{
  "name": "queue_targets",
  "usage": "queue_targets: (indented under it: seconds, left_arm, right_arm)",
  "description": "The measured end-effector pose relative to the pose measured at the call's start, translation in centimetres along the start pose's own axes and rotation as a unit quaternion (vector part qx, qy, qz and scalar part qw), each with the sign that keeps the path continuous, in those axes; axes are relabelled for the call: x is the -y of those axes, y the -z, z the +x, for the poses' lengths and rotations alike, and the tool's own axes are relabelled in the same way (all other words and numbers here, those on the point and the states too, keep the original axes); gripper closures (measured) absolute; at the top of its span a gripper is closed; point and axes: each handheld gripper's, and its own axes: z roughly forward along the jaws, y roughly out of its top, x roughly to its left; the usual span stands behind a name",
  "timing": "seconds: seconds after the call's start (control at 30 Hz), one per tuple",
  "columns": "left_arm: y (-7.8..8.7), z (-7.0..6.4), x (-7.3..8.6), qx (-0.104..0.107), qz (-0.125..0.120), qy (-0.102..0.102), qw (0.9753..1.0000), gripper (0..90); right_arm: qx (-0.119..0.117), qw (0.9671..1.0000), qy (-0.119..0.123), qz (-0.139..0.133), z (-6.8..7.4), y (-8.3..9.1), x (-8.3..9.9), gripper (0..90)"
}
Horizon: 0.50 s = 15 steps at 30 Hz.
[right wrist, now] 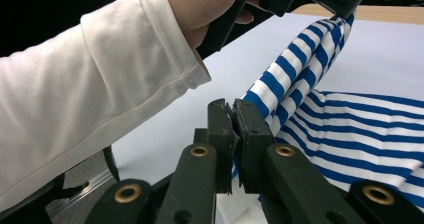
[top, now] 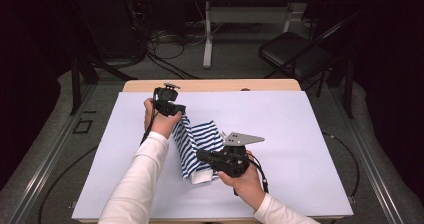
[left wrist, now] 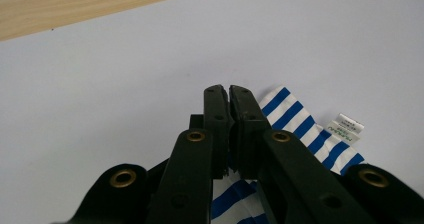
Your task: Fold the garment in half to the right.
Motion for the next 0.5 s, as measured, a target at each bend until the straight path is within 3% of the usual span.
queue_targets:
  seconds: [0.5]
  left_arm:
    - [-2.7,-1.9,-0.6,0.002,0.016,-0.012,0.9998,86.8]
  right_arm:
    - [0.03,0.9995,-0.005,0.005,-1.7,1.4,1.1,86.9]
